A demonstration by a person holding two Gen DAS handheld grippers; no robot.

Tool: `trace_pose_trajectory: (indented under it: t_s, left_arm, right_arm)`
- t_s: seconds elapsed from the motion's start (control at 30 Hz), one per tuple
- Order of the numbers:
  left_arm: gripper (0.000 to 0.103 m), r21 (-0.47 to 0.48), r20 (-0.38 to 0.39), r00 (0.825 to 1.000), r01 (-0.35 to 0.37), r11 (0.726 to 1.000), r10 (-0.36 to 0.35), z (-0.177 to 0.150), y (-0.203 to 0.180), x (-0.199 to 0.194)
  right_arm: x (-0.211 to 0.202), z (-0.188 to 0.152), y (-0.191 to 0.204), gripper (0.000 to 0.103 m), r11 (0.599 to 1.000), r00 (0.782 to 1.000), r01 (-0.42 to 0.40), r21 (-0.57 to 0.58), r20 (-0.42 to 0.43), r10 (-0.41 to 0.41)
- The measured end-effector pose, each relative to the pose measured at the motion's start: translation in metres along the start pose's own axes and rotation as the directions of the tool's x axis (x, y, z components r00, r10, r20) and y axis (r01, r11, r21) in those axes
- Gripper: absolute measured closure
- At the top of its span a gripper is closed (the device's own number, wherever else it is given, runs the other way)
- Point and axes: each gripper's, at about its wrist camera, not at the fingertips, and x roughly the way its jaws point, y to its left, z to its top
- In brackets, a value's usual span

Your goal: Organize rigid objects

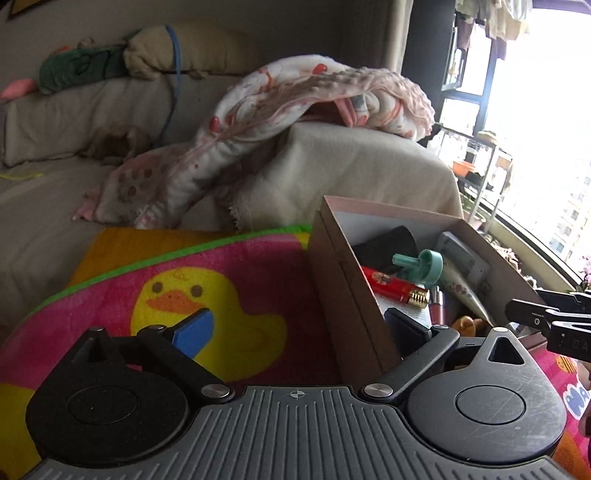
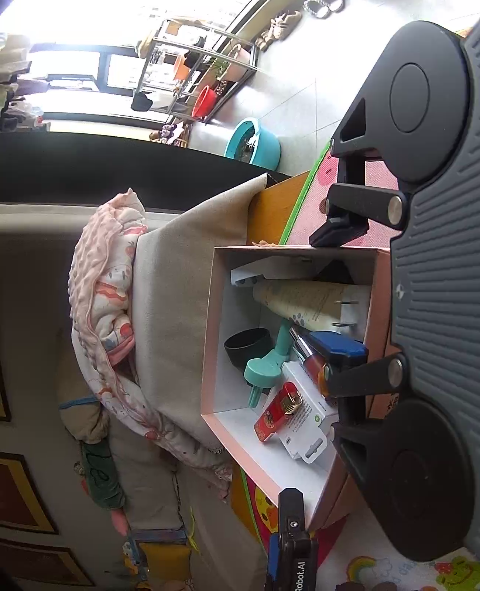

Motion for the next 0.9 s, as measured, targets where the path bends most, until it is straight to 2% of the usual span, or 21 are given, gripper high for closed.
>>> trace_pose_trajectory:
  t_s: [0.13,0.2,0.23,0.3,0.37,0.5,0.57,0.63,0.7,0.77,0.9]
  left_arm:
    - [0.003,0.050,0.113,0.993,-0.050,0.998,0.044,-0.002,-0.014,-0.047]
    - [0.003,0.058,0.081,0.997,-0.022,0.998,0.017,-0.013,-0.020,-0.067]
    - [0.003,0.060,0.047,0.999,-0.004,0.998,0.001,-0.020,-0.024,-0.074]
    - [0.003,0.060,-0.025,1.000,0.015,0.998,-0.014,-0.041,-0.033,-0.086]
    - [0.003,0.061,-0.086,0.996,0.013,0.998,-0.008,-0.063,-0.042,-0.095]
    - [0.003,0.038,-0.144,0.989,-0.016,0.999,0.022,-0.094,-0.055,-0.096]
    - [0.003,0.081,-0.123,0.989,-0.073,0.994,0.083,-0.102,-0.065,-0.094]
    - [0.002,0.113,-0.126,0.984,-0.109,0.988,0.123,-0.105,-0.071,-0.091]
    - [0.002,0.101,-0.127,0.984,-0.112,0.988,0.125,-0.104,-0.070,-0.087]
    - [0.002,0.098,-0.123,0.983,-0.124,0.987,0.136,-0.104,-0.071,-0.085]
    - [0.002,0.095,-0.121,0.982,-0.137,0.986,0.148,-0.103,-0.072,-0.081]
  right_arm:
    - [-0.027,-0.003,-0.001,0.048,0.999,0.999,0.033,0.034,0.015,-0.034]
    - [-0.052,-0.012,-0.004,0.031,0.996,0.997,0.051,0.079,0.059,-0.056]
    - [-0.062,-0.017,-0.003,0.028,0.993,0.995,0.065,0.094,0.069,-0.072]
    - [-0.078,-0.030,0.000,0.028,0.992,0.996,0.075,0.100,0.039,-0.079]
    - [-0.085,-0.044,0.006,0.028,0.996,0.999,0.032,0.081,-0.034,-0.029]
    - [-0.089,-0.073,0.025,0.028,0.997,0.986,-0.025,0.070,-0.163,0.037]
    - [-0.085,-0.086,0.035,0.027,0.999,0.979,-0.018,0.031,-0.201,0.024]
    - [-0.085,-0.090,0.039,0.018,1.000,0.984,0.025,0.009,-0.175,-0.023]
    - [-0.083,-0.090,0.035,0.009,0.998,0.982,0.048,0.042,-0.187,-0.039]
    - [-0.081,-0.092,0.027,0.006,0.995,0.980,0.053,0.089,-0.196,-0.035]
    - [-0.081,-0.096,0.026,0.002,0.994,0.984,0.058,0.089,-0.171,-0.043]
